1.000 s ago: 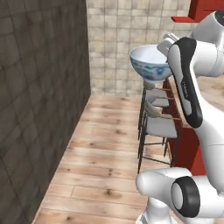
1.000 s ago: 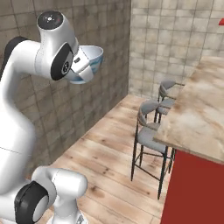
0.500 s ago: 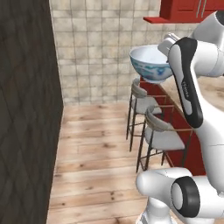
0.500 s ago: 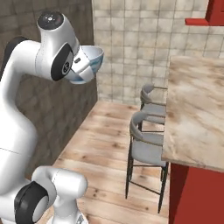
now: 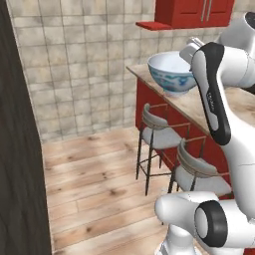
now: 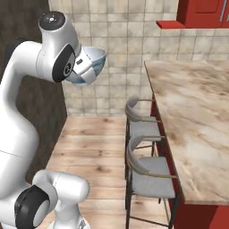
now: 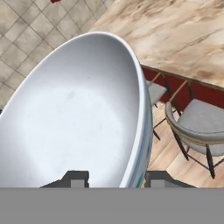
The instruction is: Pick up the bowls from the cabinet and place each bowl in front of a stool on the dining counter.
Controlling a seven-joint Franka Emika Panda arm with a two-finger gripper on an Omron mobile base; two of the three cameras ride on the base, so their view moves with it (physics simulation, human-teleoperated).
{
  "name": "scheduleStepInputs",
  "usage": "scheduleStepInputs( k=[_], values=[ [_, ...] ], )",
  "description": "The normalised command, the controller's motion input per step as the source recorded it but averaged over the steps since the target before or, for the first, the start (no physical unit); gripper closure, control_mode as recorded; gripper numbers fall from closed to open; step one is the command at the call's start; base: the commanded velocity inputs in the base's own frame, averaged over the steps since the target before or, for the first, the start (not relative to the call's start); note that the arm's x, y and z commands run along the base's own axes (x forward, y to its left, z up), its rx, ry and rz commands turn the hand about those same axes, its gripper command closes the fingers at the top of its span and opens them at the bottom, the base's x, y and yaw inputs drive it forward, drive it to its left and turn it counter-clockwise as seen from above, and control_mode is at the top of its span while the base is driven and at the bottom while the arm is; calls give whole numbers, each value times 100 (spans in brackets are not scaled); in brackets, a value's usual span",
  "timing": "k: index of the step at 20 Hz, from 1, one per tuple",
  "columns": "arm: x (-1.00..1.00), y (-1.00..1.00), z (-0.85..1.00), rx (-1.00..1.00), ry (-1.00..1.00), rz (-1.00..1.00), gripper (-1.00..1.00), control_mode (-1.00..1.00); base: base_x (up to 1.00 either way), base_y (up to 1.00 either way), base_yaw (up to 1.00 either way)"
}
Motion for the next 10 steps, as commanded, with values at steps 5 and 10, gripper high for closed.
scheduleStepInputs(
  k=[5, 10],
  values=[
    [0, 0, 0, 0, 0, 0, 100, 100, 100, 63, -44],
    [0, 0, 0, 0, 0, 0, 100, 100, 96, 73, -44]
  ],
)
